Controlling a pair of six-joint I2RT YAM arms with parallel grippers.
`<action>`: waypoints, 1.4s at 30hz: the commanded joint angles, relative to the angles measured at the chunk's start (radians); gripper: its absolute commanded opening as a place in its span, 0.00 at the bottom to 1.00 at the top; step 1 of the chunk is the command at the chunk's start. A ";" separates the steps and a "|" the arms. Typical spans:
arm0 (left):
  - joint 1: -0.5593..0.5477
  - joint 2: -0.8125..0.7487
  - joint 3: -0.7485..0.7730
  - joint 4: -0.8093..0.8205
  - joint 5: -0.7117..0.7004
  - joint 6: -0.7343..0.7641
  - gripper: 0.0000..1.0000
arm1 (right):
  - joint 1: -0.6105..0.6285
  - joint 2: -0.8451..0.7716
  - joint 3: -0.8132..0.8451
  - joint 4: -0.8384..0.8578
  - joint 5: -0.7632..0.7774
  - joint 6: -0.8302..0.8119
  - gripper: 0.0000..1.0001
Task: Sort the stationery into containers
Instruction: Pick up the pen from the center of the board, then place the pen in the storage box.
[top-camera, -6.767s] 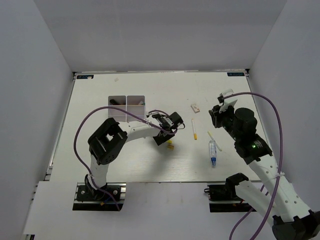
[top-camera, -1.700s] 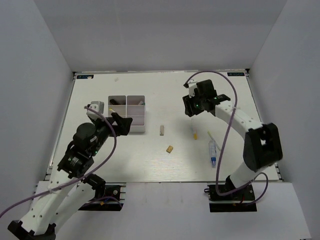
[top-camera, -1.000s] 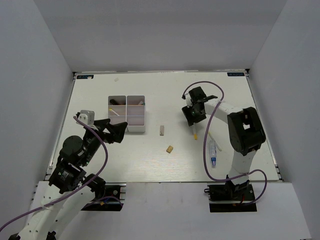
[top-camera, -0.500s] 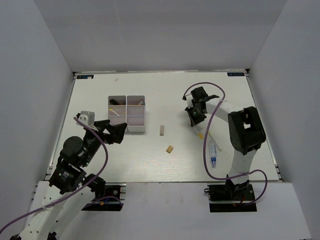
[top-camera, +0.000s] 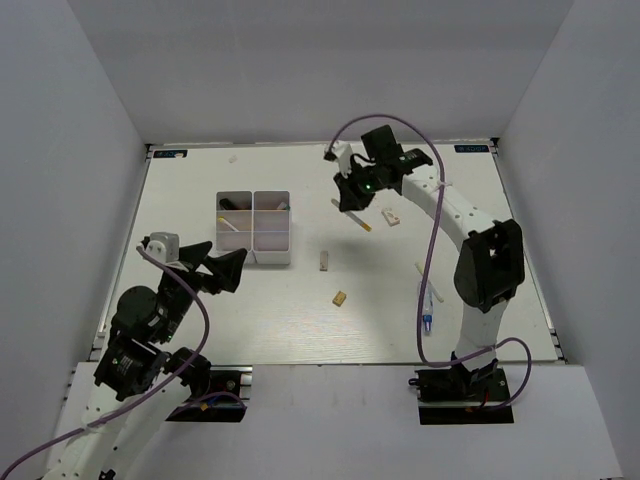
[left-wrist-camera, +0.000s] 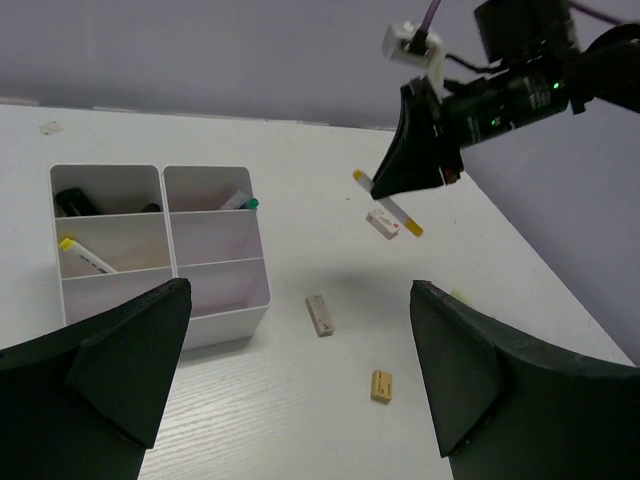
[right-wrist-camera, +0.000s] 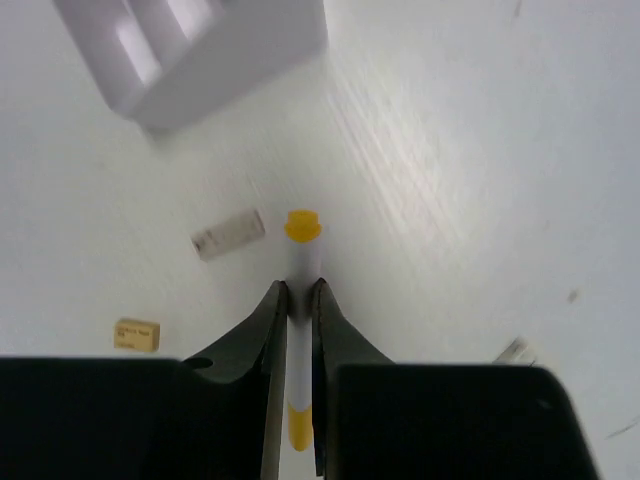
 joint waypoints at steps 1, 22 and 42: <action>0.019 -0.032 -0.002 0.027 -0.026 0.024 1.00 | 0.049 0.004 0.156 -0.025 -0.124 -0.104 0.00; 0.105 -0.121 -0.044 0.099 0.135 0.061 1.00 | 0.314 0.336 0.594 0.348 -0.342 -0.156 0.00; 0.163 -0.149 -0.053 0.118 0.198 0.061 1.00 | 0.402 0.551 0.733 0.647 -0.333 0.005 0.00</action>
